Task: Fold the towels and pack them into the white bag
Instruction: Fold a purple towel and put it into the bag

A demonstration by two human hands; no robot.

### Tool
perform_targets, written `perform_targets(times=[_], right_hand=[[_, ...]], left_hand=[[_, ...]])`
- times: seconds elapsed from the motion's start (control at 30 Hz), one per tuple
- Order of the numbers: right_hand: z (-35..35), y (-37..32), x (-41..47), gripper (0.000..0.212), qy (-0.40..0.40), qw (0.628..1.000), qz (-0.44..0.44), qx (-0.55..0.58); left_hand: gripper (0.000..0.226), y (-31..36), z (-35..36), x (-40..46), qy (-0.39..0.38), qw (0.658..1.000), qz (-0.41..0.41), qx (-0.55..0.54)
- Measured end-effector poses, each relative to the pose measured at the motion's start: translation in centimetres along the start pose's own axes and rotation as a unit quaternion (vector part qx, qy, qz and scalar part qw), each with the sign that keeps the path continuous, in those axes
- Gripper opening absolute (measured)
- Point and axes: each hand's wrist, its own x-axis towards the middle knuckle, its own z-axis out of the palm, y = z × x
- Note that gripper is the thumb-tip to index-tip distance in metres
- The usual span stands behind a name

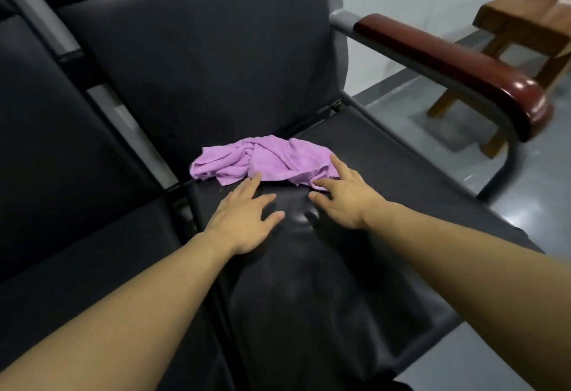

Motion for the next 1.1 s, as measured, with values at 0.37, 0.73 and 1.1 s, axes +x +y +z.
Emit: perform_targets(times=[0.37,0.73,1.1], right_hand=[[-0.5,0.7,2.5,0.041,0.096,0.990,-0.100,-0.008],[-7.2,-6.8,-4.3,0.041,0.149,0.951,-0.103,0.250],[-12.9,-19.5,-15.7,0.071,0.055,0.977,-0.192,0.080]], left_hand=[[0.059,0.1,1.3,4.3,0.040,0.998,0.036,-0.017],[0.010,-0.3,-8.6,-5.2,0.202,0.906,0.016,-0.371],[0.016,-7.0,-21.6,-26.3,0.333,0.920,-0.058,-0.199]])
